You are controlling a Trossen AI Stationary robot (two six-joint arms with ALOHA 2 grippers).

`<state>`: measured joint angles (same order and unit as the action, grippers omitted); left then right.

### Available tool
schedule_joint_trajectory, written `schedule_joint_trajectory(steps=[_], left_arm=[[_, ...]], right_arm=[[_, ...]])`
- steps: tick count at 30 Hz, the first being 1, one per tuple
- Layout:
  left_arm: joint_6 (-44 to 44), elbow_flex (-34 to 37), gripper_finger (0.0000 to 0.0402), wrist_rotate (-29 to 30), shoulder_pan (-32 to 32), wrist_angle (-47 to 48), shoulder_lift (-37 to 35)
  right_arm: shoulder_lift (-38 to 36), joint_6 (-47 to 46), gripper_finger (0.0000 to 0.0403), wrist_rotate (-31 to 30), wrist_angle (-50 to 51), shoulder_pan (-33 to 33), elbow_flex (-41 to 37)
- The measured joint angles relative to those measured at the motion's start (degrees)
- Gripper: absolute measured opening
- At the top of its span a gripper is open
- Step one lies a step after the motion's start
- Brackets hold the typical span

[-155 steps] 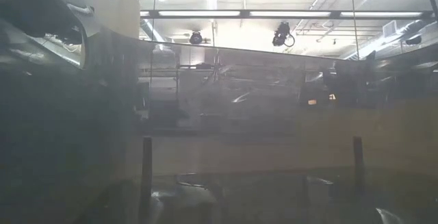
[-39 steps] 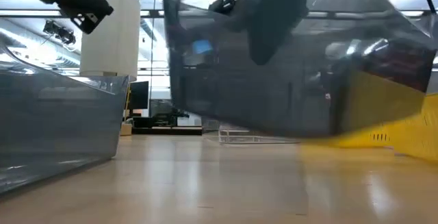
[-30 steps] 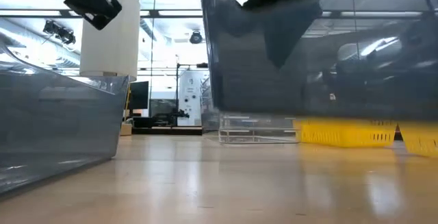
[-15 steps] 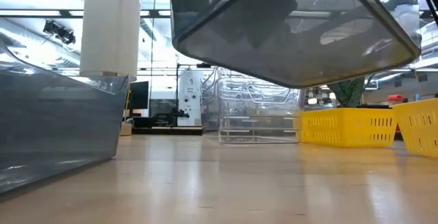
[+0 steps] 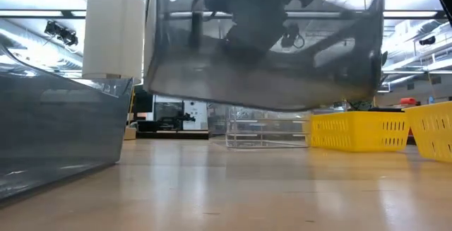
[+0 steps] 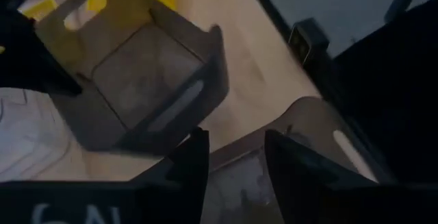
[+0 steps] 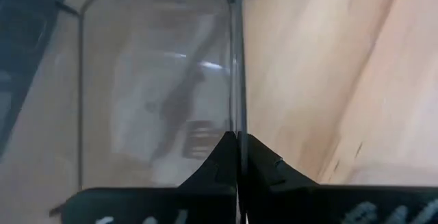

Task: Stack baskets by color
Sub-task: Stack the right black bin on the top of the middle black bin

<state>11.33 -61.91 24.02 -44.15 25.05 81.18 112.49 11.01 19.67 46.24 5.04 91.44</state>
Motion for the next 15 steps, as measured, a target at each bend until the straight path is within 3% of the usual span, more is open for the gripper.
schedule_joint_trajectory(steps=[7,15], left_arm=[[-4.4,-9.5,0.0158,2.6,2.5,9.5,7.1],[-12.0,-10.3,0.0207,0.4,7.0,8.9,8.6]], right_arm=[[-0.2,-7.5,0.0005,3.9,2.7,-0.8,0.2],[-0.2,-12.8,0.0005,5.2,3.7,0.2,0.2]])
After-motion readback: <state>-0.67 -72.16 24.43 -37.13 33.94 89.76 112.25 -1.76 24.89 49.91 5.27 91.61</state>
